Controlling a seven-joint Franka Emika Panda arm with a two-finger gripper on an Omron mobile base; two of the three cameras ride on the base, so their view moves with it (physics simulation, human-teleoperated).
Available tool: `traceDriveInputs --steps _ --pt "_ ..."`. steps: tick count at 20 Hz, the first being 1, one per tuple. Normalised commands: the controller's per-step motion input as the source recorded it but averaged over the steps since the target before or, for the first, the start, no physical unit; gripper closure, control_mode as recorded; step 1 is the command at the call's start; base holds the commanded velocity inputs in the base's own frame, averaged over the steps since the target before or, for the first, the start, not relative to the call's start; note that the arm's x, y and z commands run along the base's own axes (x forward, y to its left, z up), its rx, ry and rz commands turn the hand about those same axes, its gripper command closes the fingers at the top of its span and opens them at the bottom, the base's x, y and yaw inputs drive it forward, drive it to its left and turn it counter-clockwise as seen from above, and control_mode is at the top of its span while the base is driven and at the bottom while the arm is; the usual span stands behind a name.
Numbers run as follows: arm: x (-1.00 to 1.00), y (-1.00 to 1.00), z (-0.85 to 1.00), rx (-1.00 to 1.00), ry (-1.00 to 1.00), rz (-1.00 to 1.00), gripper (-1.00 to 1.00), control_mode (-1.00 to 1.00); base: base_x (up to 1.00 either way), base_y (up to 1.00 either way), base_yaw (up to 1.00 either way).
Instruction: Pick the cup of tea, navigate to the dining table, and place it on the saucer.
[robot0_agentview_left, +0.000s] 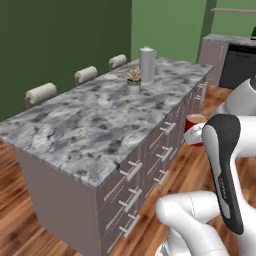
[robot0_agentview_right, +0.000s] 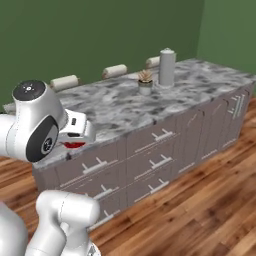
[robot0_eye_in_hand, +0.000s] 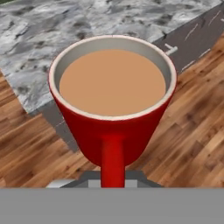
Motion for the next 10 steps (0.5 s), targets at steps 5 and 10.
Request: traceDriveInputs --steps 5,10 --pt "0.0 0.0 0.0 0.0 0.0 0.0 1.0 1.0 -0.8 1.0 -0.1" --pt "0.0 0.0 0.0 0.0 0.0 0.0 1.0 1.0 -0.1 1.0 -0.09"
